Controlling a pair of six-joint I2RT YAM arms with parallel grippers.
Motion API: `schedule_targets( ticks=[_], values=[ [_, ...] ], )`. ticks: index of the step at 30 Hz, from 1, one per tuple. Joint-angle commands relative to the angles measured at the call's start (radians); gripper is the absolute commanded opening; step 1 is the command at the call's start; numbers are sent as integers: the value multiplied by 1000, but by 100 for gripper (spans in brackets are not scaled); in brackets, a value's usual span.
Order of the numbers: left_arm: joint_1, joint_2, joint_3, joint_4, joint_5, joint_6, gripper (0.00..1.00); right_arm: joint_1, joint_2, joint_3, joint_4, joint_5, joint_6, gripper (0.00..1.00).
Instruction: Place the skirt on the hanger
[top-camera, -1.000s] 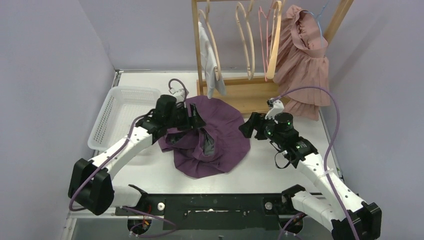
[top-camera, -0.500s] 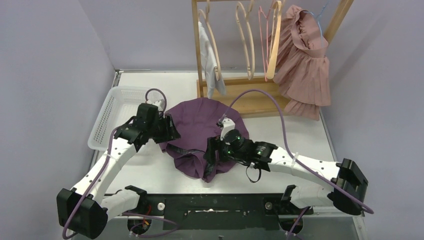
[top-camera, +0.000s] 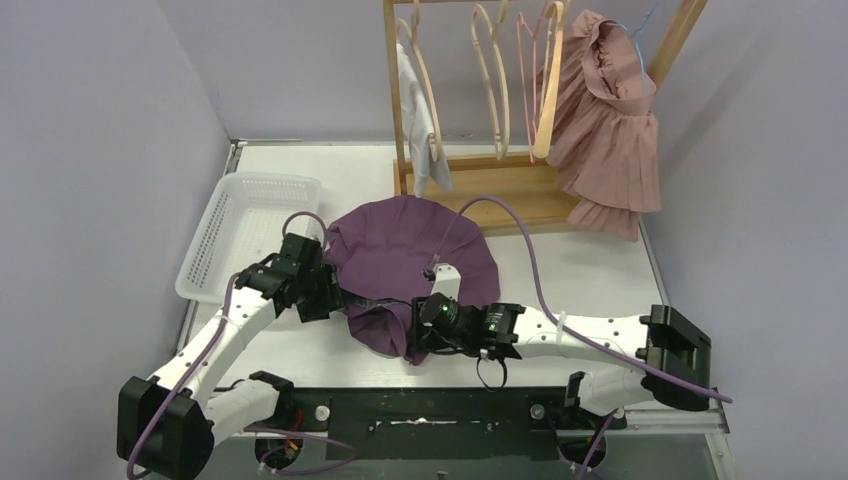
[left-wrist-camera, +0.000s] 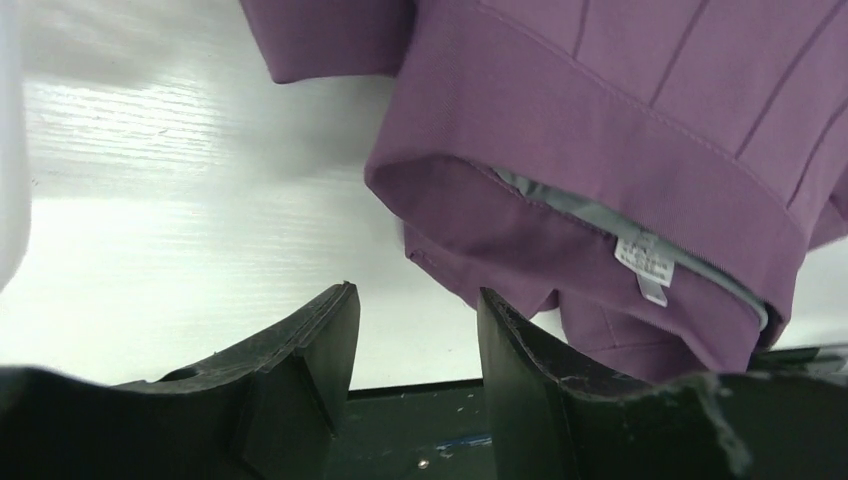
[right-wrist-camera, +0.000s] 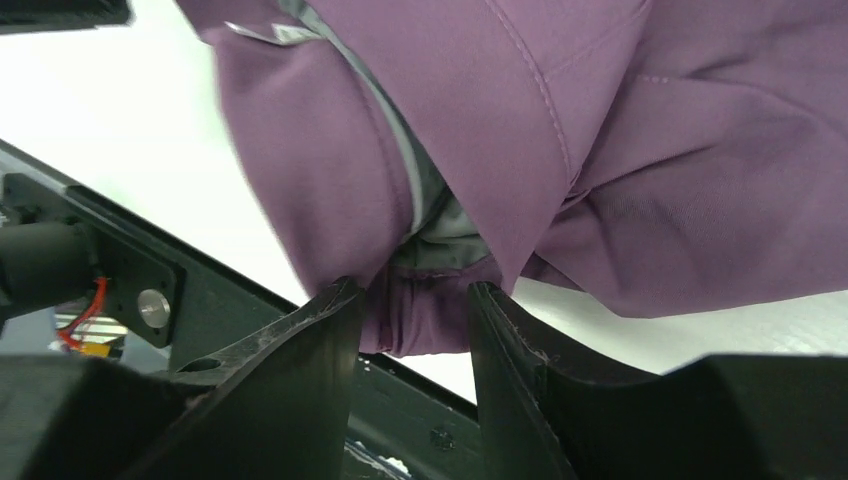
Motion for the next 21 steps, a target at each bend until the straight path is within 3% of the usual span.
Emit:
schedule_targets(
  ticks=[1,6,12,21],
  values=[
    [7,26,28,59,-90,-128,47,18,60,-17,41,47,67,44],
    [8,59,-34,147,-174,-199,47,22,39,-51,35,80,94,47],
    [8,80,-83,346,-118,-205,44,37,-11,-94,46,92,64,49],
    [8,168,-75,407,-106,-189,38,49,-203,-213,54,167,84,62]
  ],
)
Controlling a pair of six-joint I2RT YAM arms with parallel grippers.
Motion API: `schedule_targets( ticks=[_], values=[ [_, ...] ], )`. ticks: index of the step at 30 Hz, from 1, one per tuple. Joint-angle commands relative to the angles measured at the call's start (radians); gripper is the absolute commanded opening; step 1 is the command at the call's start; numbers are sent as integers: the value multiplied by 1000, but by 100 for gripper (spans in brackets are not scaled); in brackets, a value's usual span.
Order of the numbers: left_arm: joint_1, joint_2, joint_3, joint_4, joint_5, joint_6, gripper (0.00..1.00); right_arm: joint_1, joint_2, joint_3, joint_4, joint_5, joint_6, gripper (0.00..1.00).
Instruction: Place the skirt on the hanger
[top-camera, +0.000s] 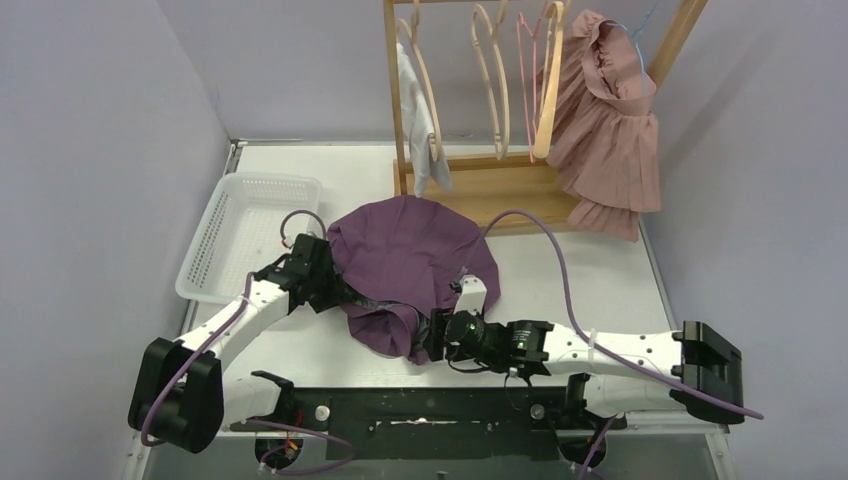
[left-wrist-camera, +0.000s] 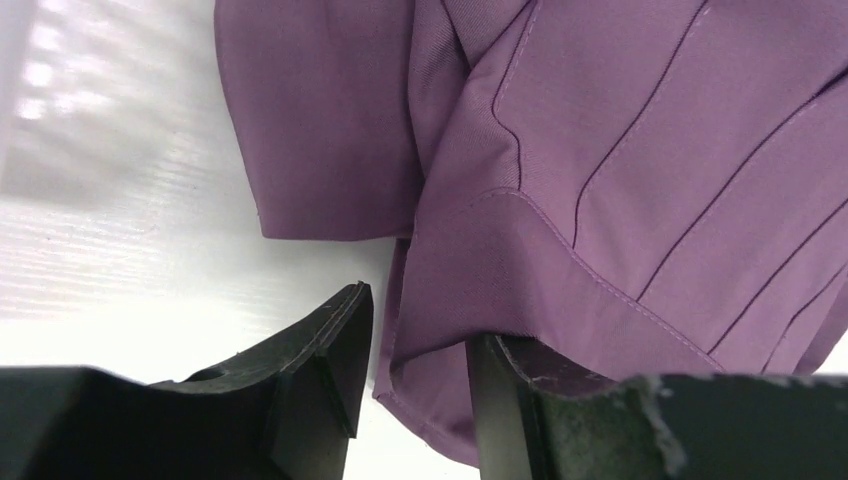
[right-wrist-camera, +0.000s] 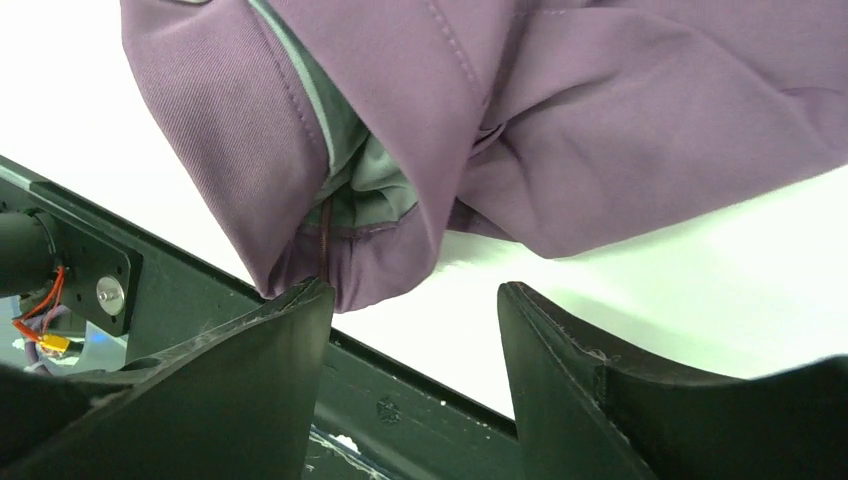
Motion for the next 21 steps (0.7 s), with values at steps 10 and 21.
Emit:
schedule_targets(
  ticks=[10,21],
  values=[
    [5,14,38,108,20,-9,21,2,50,-77,206,-9,-5,61],
    [9,-8,90,57,-22,23,0,-14,162,-68,280,8,88,20]
  ],
)
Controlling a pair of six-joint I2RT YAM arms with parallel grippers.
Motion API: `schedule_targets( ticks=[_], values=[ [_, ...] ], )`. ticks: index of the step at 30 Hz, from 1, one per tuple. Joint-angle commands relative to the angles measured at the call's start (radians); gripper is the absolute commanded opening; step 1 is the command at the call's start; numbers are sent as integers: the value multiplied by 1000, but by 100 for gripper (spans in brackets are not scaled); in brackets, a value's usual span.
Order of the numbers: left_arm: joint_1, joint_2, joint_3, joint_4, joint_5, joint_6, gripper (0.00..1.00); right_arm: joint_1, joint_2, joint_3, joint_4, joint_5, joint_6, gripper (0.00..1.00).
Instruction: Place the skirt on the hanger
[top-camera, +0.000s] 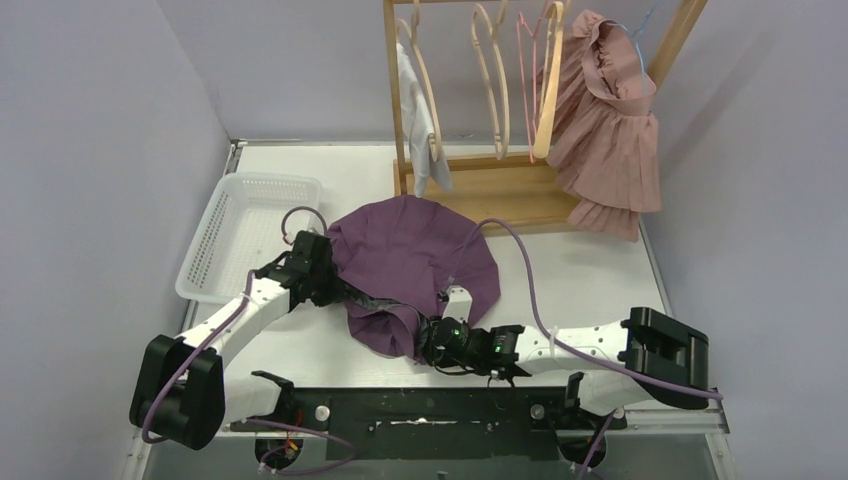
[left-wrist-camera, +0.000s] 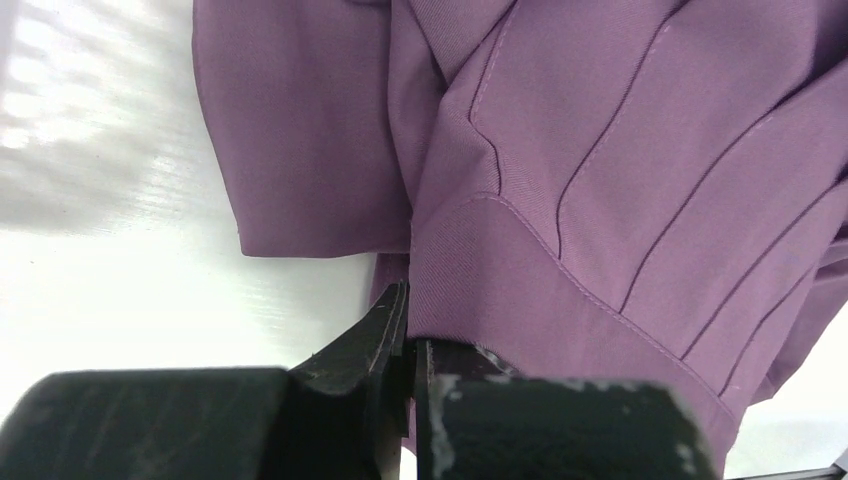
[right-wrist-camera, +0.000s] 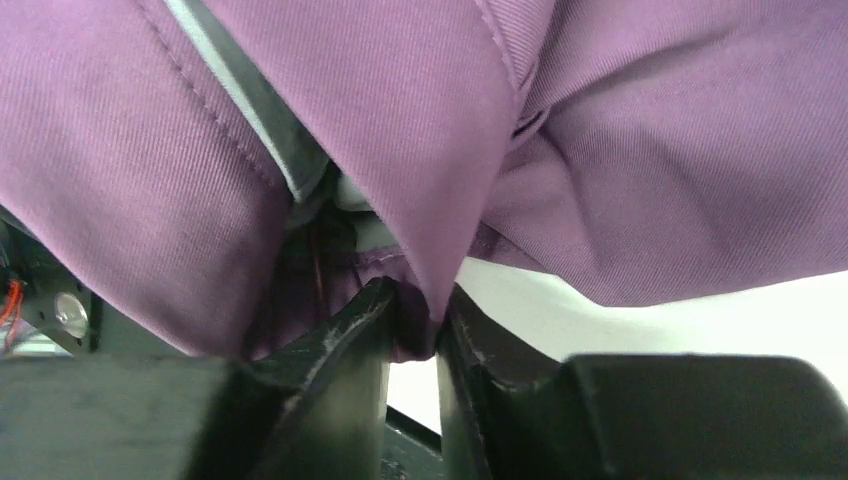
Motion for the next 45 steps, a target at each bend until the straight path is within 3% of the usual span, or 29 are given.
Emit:
schedule_targets(
  ticks=[1,3,10,13,17,22,26,31,35,39,42,45],
  values=[
    [13,-45,107,-16,-41,34,0,-11,-10,29,-15,83,93,10],
    [27,-61,165,-79,-48,68,0,-12,-38,58,-133,123,133,0],
    [81,-119,455,-402,-34,202,0,-16,-244,258,-828,295,289,0],
    [88,-126,592,-519,-27,249,0,-54,-346,370,-1052,362,340,0],
    [85,-134,754,-577,42,252,0,-131,-419,555,-1180,457,253,0],
    [86,-109,1006,-590,166,239,0,-206,-390,880,-1256,545,50,0],
    [83,-76,1173,-606,254,221,0,-208,-347,1139,-1249,561,-103,0],
    [82,12,1386,-750,281,201,0,-208,-299,1295,-1269,525,-149,0],
    [83,3,1309,-791,215,209,0,-209,-279,1274,-1332,523,-79,0],
    [83,-38,1021,-720,212,179,0,-249,-275,1156,-1332,494,-54,0],
    [82,-63,823,-643,205,167,0,-399,-279,966,-1205,350,-157,0],
    [83,-62,638,-536,220,164,0,-592,-306,670,-984,90,-273,0]
  ],
)
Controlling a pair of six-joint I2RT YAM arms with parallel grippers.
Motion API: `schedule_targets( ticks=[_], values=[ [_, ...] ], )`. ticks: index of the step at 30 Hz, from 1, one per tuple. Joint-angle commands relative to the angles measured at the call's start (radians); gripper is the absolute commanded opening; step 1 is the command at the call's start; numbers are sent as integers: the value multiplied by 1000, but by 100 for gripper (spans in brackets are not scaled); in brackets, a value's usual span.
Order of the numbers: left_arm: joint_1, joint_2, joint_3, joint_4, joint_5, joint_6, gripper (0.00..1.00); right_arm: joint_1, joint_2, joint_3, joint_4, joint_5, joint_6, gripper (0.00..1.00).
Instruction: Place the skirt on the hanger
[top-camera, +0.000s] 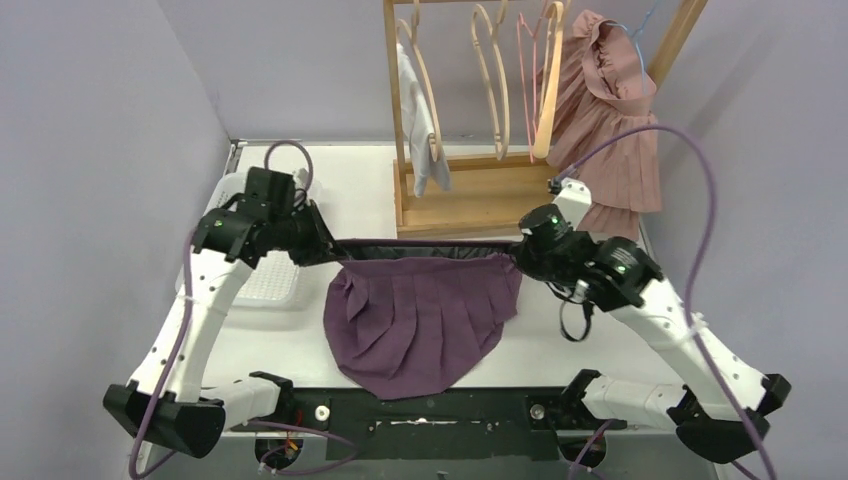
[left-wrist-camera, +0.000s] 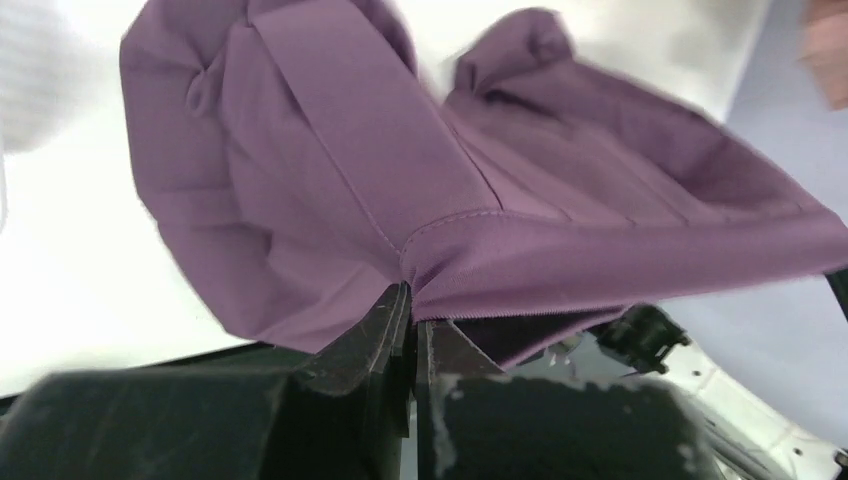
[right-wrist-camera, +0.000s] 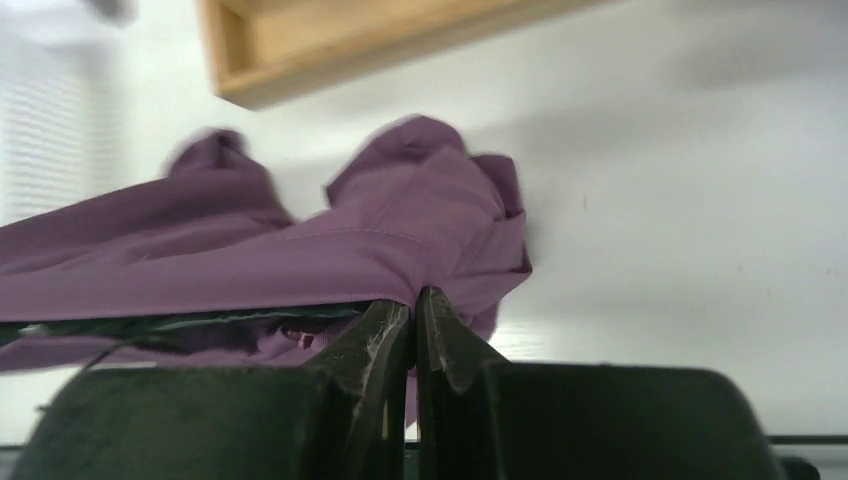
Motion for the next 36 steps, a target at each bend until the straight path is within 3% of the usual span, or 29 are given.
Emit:
schedule_targets(
  ticks=[1,6,11,17,26,31,36],
  values=[
    [18,-14,-221,197,-69,-11,0,-234,-51,-336,228,-248,-172,0],
    [11,55,-488,410,-36,-19,0,-301,-48,-572,436,-387,-191,0],
    [8,137,-573,512,-27,-13,0,-308,1,-665,542,-416,-207,0],
    [10,158,-532,503,-40,12,15,-313,-25,-656,562,-419,-228,18],
    [35,56,-441,407,-53,72,39,-317,-273,-611,545,-446,-355,54],
    [52,-8,-378,400,-44,115,43,-317,-396,-515,551,-425,-461,60],
    [57,-49,-320,451,-22,115,44,-317,-369,-318,583,-373,-471,60]
  ],
)
